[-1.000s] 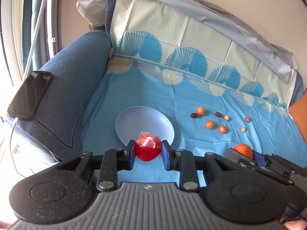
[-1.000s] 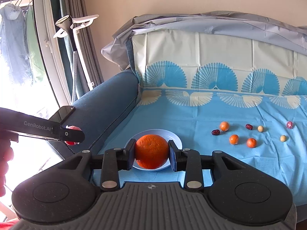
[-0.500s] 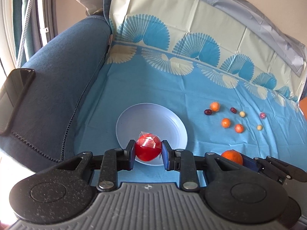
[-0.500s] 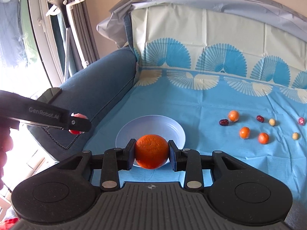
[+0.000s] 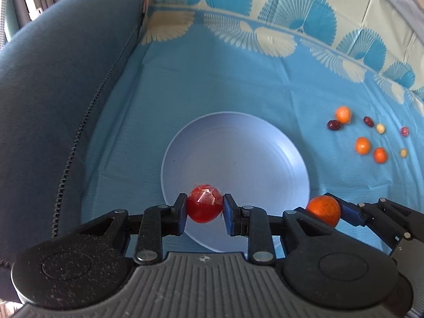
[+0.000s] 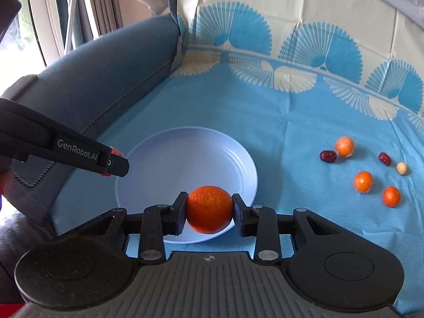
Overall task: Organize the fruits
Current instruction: 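Carry both fruits over the plate and open both tools to drop them, then move both tools back toward the remaining fruits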
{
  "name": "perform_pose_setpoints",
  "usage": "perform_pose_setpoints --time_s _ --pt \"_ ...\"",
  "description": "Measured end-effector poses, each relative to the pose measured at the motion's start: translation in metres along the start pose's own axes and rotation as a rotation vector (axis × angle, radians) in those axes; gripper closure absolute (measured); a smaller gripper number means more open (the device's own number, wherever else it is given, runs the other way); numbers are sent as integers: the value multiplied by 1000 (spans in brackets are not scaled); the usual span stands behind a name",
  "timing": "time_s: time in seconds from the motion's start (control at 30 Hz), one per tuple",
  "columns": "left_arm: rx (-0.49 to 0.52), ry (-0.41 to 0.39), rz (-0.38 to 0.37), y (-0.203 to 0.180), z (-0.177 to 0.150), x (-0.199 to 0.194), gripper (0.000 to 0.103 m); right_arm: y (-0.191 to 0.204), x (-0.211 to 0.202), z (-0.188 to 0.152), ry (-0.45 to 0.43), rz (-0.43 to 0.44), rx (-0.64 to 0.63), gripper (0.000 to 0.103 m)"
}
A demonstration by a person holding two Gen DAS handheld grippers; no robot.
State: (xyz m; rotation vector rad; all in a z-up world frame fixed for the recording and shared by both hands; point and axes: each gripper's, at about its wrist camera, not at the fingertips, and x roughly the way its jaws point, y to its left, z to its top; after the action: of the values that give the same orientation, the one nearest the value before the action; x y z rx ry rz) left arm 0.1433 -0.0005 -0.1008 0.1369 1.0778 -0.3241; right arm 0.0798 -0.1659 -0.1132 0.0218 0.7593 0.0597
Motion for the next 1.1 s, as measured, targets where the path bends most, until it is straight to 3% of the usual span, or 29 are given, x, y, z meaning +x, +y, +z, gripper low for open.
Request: perform_pose_setpoints --time_s 0.13,0.2,0.23,0.27,0.3,0.33,0.37,0.4,0.63,0.8,0.9,1.1 --pt "15 46 15 -1 4 29 72 4 29 -3 51 0 -71 66" --pt "41 32 4 -3 5 35 70 5 38 -2 72 7 -101 65" --pt "58 7 9 -4 5 32 58 4 41 0 85 14 -104 65" --pt "71 -19 20 -4 5 27 29 3 42 4 91 21 -99 58" --pt "75 -46 34 -4 6 20 14 1 39 8 82 16 -88 41" --pt "66 -88 49 -3 7 10 0 -1 32 11 56 2 -75 31" --pt "53 -135 54 0 5 -1 1 -4 24 14 31 -9 -67 18" --pt "48 -156 49 3 4 -13 0 -6 16 16 20 -8 -66 12" --pt "-28 -104 77 18 -46 -70 0 -11 -58 -10 73 28 -6 5" --pt "-98 -44 45 15 -89 -104 0 3 -110 -35 40 37 37 1" --pt "-30 -63 48 1 -104 -120 0 10 -125 -44 36 18 38 1" --pt "61 -196 72 -24 -125 -163 0 14 -166 -49 -72 -13 26 1"
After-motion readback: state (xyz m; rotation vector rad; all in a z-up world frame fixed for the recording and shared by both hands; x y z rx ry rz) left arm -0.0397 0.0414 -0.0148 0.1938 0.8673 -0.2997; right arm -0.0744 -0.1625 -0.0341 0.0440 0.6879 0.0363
